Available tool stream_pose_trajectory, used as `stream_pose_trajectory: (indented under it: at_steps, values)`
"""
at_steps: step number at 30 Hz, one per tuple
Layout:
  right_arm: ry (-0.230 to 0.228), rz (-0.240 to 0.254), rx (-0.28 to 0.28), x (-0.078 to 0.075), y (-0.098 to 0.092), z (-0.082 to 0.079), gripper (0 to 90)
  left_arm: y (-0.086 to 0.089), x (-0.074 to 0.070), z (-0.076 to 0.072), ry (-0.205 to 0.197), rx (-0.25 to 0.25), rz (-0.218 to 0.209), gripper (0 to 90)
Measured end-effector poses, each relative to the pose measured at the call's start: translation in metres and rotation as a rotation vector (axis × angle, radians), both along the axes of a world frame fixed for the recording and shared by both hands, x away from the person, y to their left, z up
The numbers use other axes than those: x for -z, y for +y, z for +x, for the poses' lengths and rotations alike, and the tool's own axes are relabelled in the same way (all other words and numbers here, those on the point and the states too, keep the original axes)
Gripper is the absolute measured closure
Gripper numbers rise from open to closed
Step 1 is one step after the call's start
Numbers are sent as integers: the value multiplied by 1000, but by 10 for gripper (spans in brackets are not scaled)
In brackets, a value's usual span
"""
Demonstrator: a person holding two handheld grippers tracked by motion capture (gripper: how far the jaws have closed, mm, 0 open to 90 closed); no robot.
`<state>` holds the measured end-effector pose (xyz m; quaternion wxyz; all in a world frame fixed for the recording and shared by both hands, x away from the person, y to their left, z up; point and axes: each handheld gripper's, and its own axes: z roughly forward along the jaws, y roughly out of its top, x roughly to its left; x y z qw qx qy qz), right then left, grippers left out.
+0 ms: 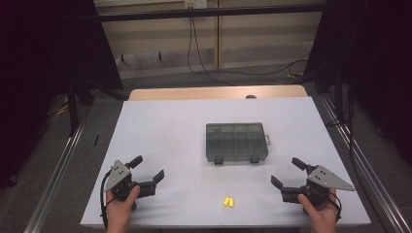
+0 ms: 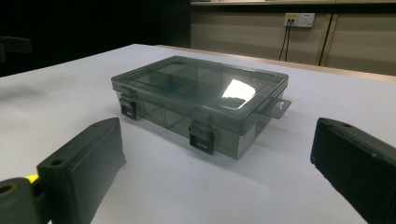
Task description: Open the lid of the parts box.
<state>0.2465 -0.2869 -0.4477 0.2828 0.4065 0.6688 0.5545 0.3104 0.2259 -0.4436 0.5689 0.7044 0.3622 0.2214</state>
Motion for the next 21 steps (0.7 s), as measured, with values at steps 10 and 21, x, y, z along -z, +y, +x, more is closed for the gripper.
stream_pose_trajectory:
  at_steps: [10,21]
  values:
    - [-7,-10,6,-1,-1,3,20,-7,0,2,6,23,11,17]
    - [6,-19,17,-4,-1,10,26,-15,-2,7,12,18,4,17]
